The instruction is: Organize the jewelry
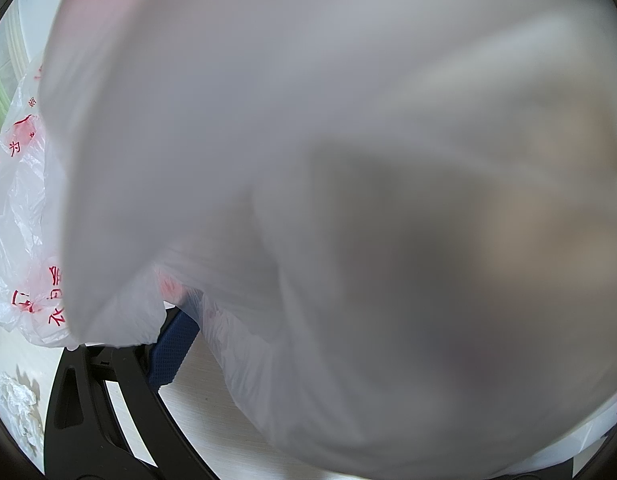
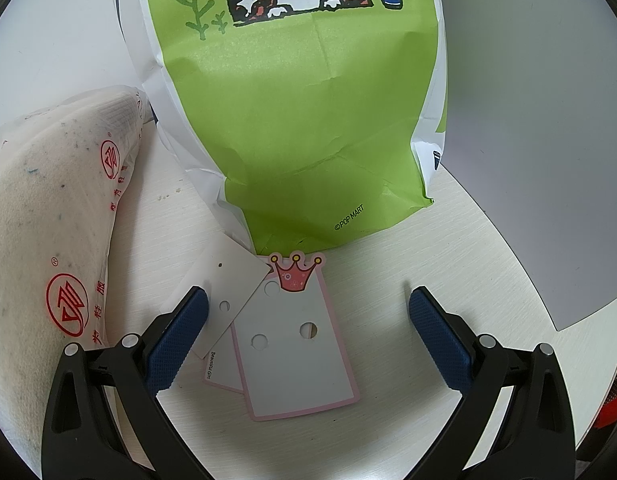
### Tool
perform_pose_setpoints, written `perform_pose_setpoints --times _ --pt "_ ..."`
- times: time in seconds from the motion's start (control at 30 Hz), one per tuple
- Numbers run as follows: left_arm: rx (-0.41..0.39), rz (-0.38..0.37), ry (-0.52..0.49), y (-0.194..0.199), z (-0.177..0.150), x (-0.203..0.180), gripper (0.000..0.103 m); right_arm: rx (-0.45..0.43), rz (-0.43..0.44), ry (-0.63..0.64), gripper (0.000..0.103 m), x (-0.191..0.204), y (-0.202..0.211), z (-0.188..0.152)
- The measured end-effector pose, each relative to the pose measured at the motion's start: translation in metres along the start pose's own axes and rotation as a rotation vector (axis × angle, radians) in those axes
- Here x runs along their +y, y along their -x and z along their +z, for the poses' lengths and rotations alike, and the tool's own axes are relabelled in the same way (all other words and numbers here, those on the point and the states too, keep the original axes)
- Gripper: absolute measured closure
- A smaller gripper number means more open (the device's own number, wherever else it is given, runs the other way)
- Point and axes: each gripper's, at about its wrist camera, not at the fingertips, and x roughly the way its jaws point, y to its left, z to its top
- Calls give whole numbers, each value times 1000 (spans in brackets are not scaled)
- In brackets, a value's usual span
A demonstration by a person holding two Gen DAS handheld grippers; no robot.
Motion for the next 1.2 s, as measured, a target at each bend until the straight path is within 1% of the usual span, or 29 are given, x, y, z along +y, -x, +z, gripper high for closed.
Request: perform_pose_setpoints --times 1.2 --pt "0 0 0 -4 2 -3 5 0 1 2 6 0 -2 -1"
